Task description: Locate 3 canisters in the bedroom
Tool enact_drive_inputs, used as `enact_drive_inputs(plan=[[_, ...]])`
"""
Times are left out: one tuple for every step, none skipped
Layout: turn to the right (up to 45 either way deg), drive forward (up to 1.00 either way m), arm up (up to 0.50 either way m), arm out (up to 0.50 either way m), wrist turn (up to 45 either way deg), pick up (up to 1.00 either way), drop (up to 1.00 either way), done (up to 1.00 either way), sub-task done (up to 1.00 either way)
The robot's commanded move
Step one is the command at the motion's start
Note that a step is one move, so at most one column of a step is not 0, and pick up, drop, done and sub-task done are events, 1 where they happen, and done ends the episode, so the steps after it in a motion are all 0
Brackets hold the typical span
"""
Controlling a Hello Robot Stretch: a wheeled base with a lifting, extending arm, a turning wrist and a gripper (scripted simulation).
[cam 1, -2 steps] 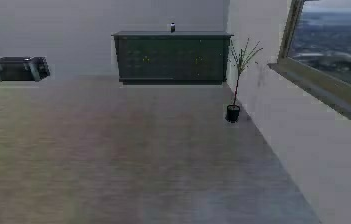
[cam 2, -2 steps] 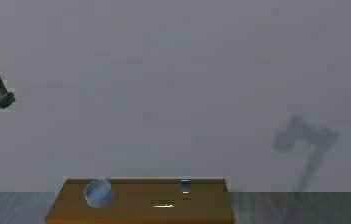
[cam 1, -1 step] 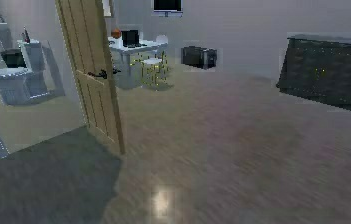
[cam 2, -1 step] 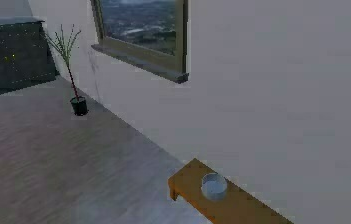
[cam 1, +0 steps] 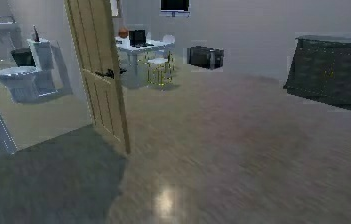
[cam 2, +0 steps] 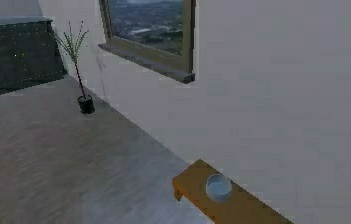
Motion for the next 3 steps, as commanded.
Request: enact_drive_inputs(plan=[[3.0, 0.00, 0.00, 0.00, 0.0, 0.00, 0.00, 0.00, 0.00], [0.0, 1.00, 0.00, 0.00, 0.0, 0.00, 0.00, 0.00, 0.00], [0.0, 0.50, 0.00, 0.00, 0.0, 0.00, 0.00, 0.00, 0.00]])
